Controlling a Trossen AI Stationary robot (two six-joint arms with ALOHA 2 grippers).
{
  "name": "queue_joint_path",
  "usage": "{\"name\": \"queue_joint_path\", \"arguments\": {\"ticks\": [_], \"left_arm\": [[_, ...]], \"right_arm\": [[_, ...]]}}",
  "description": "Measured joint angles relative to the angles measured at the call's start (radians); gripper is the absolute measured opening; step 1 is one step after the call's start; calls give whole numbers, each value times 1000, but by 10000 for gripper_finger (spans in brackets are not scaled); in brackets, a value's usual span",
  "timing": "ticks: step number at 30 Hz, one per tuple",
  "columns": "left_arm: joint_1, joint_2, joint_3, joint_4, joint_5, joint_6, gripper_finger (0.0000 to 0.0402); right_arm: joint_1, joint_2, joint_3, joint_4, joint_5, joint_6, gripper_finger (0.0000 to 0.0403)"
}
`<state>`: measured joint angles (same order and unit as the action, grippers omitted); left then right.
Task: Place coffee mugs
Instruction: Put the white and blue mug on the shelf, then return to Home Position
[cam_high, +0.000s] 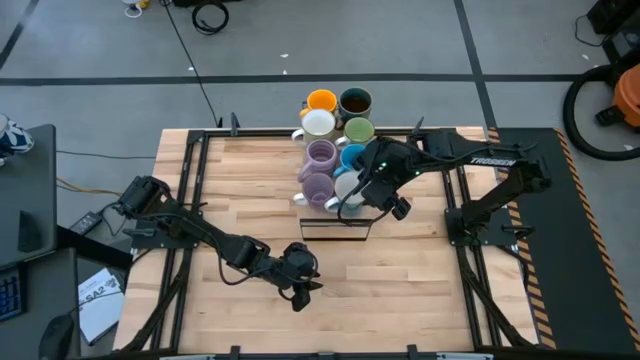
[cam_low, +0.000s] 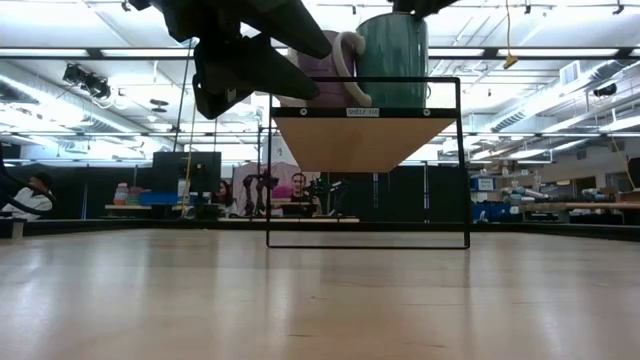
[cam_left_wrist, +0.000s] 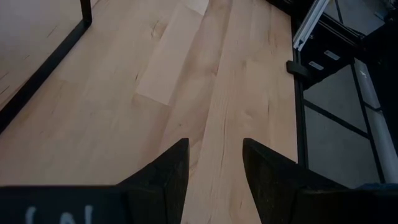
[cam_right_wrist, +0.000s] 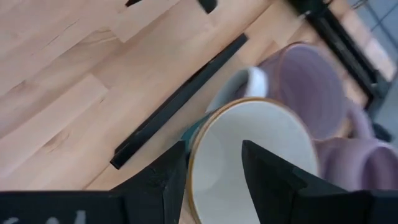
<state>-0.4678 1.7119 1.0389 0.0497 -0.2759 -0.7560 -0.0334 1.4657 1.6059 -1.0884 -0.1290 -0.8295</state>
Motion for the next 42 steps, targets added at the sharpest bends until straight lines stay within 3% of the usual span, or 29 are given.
{"name": "queue_joint_path", "arguments": {"ticks": [11, 14, 19, 25, 32, 42], "left_arm": [[0, 0, 0, 0, 0, 5, 157], [0, 0, 0, 1, 0, 6, 157], [0, 0, 0, 1, 0, 7, 157], [0, 0, 0, 4, 0, 8, 157], [0, 0, 0, 5, 0, 8, 157], [0, 0, 0, 8, 0, 8, 157]], "right_arm": [[0, -88, 79, -26, 10, 0, 160], [0, -146, 80, -28, 54, 3, 160], [-8, -268, 80, -29, 138, 126, 160], [-55, -418, 77, -87, 63, 278, 160], [-68, -600, -109, -60, -66, 480, 160], [-68, -841, -562, 306, -76, 660, 160]]}}
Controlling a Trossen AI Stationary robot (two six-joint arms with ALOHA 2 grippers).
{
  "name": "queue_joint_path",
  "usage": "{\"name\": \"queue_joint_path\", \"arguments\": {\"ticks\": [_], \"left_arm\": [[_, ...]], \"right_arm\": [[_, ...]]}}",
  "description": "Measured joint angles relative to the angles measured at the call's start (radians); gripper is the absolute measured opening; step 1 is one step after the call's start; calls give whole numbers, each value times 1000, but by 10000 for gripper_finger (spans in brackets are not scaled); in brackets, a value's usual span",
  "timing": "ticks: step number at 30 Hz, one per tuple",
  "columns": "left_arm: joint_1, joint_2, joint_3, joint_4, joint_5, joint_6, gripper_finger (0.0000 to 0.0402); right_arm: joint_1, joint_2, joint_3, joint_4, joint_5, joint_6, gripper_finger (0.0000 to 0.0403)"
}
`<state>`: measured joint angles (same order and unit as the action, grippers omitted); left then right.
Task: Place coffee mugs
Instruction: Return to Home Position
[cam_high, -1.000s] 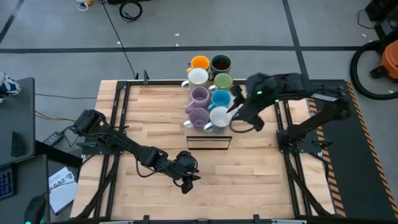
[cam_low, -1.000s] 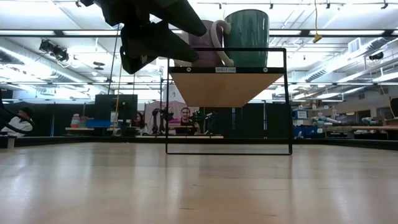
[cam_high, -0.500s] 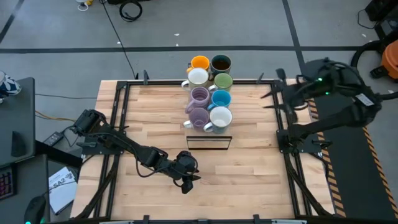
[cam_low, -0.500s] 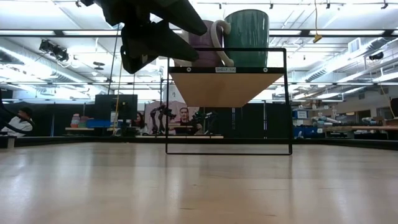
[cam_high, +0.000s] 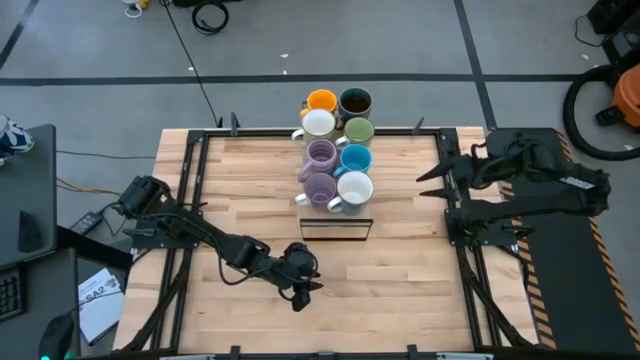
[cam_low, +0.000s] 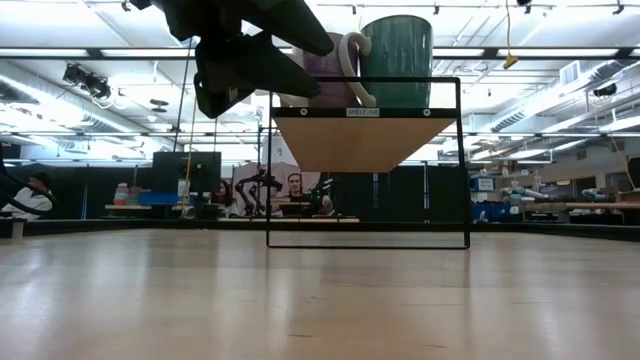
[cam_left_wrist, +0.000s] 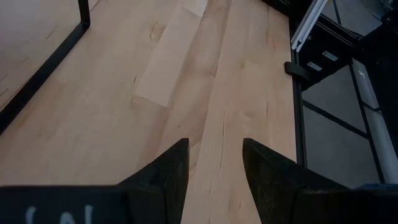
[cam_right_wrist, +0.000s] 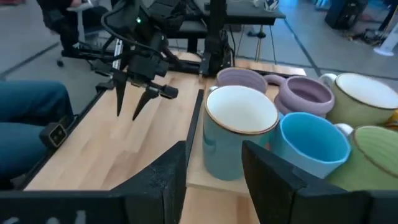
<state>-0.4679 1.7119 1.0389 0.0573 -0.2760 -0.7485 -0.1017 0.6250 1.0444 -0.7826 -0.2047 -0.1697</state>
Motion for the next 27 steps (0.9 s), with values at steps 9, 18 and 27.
{"name": "queue_joint_path", "arguments": {"ticks": [9, 18, 27], "left_arm": [[0, 0, 0, -1, 0, 1, 157], [0, 0, 0, -1, 0, 2, 157], [0, 0, 0, -1, 0, 3, 157]], "right_arm": [[0, -158, -301, 260, 0, 89, 160], [0, -317, -464, 368, 1, 167, 160], [0, -488, -589, 405, 23, 219, 160]]}}
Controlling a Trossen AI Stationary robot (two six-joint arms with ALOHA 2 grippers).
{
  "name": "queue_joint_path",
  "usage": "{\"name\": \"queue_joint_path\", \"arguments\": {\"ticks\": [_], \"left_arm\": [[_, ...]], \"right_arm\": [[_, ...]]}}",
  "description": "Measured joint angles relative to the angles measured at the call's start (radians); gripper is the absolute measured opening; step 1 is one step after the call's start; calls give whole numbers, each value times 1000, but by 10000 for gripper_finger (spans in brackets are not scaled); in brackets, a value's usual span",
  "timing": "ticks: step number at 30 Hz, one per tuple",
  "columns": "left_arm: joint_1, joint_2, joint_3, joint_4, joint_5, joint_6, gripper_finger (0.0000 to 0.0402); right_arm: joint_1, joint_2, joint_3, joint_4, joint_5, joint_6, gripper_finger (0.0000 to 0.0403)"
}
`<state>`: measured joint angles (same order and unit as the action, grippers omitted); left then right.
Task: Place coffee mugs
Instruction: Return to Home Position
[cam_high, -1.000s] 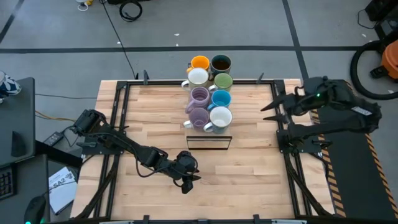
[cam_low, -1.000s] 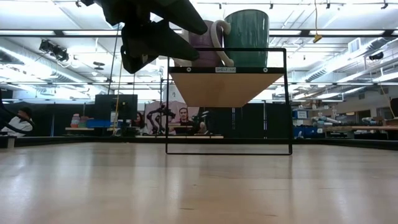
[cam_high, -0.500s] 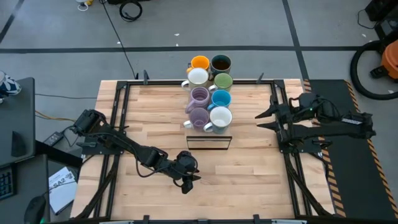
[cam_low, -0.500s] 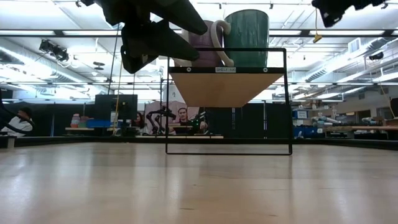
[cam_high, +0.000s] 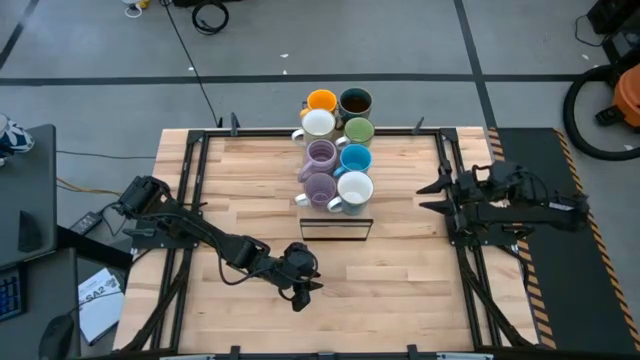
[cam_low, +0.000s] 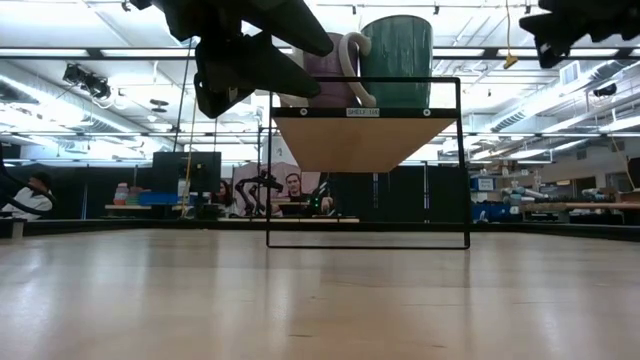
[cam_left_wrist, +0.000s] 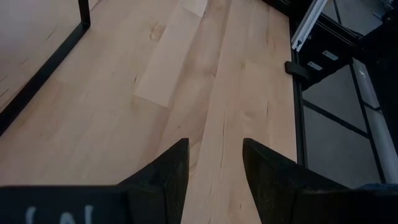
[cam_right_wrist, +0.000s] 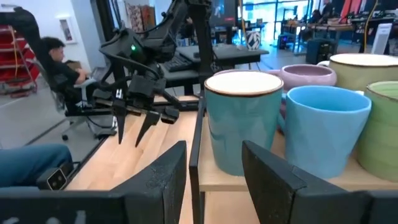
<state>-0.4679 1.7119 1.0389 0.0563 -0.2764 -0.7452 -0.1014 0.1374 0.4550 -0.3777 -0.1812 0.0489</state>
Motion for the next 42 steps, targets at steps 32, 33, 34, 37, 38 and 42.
{"name": "queue_joint_path", "arguments": {"ticks": [32, 33, 34, 37, 38, 42], "left_arm": [[0, -1, 0, 15, 0, 0, 157], [0, -1, 0, 15, 0, 0, 157], [0, -1, 0, 14, 0, 0, 157], [0, -1, 0, 15, 0, 0, 157], [0, -1, 0, 15, 0, 0, 157], [0, -1, 0, 14, -1, 0, 157]], "right_arm": [[0, -125, -336, 319, 113, 4, 160], [0, -125, -339, 318, 126, -2, 160], [0, -125, -344, 318, 137, -5, 160], [0, -125, -365, 325, 157, -7, 160], [0, -125, -374, 326, 160, -7, 160], [0, -125, -408, 324, 162, 8, 160]]}}
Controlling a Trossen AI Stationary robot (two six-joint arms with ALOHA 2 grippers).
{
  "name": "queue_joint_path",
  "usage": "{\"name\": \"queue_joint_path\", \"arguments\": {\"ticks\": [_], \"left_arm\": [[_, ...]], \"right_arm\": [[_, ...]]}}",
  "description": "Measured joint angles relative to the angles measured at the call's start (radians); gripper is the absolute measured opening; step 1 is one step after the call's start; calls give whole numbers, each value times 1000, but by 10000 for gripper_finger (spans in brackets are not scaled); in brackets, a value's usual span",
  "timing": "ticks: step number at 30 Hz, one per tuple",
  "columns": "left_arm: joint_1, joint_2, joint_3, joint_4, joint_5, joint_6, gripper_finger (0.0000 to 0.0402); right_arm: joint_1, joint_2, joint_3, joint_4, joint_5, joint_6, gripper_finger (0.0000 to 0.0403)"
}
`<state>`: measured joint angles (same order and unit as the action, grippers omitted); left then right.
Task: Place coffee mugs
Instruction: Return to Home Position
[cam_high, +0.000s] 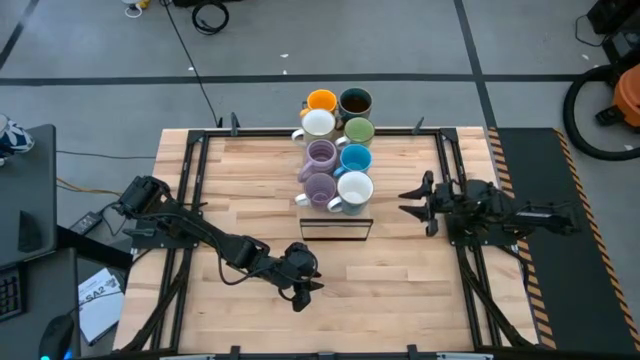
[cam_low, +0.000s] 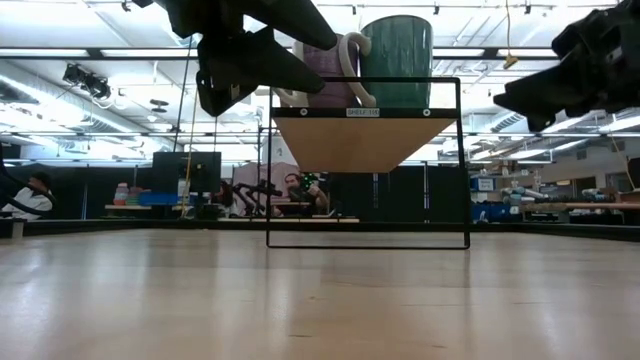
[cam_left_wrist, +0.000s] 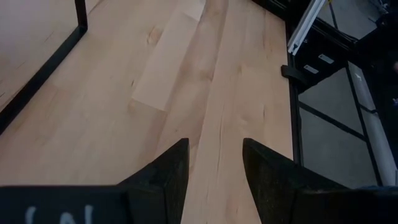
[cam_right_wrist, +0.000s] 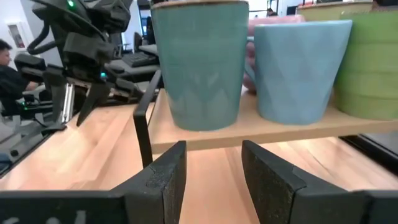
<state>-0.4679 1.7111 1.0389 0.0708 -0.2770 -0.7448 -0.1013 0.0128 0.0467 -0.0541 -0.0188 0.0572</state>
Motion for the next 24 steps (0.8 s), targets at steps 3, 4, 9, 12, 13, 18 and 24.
{"name": "queue_joint_path", "arguments": {"ticks": [3, 4, 9, 12, 13, 18, 24], "left_arm": [[0, 0, 0, 9, -11, 2, 157], [1, 0, 0, 22, -14, 18, 157], [30, 0, 0, 172, -14, 150, 157], [57, -16, 0, 233, -14, 217, 157], [68, -28, 0, 241, -10, 240, 157], [118, -126, 2, 239, 11, 394, 157], [174, -299, 2, 222, 11, 603, 157]], "right_arm": [[0, 0, -17, 13, 0, 1, 160], [0, 0, -21, 22, 0, 0, 160], [0, 0, -23, 32, 0, 0, 160], [0, 0, -23, 32, 0, 0, 160], [0, 0, -23, 32, 1, 0, 160], [0, 0, -23, 31, 36, 2, 160], [0, 0, -23, 32, 52, 3, 160]]}}
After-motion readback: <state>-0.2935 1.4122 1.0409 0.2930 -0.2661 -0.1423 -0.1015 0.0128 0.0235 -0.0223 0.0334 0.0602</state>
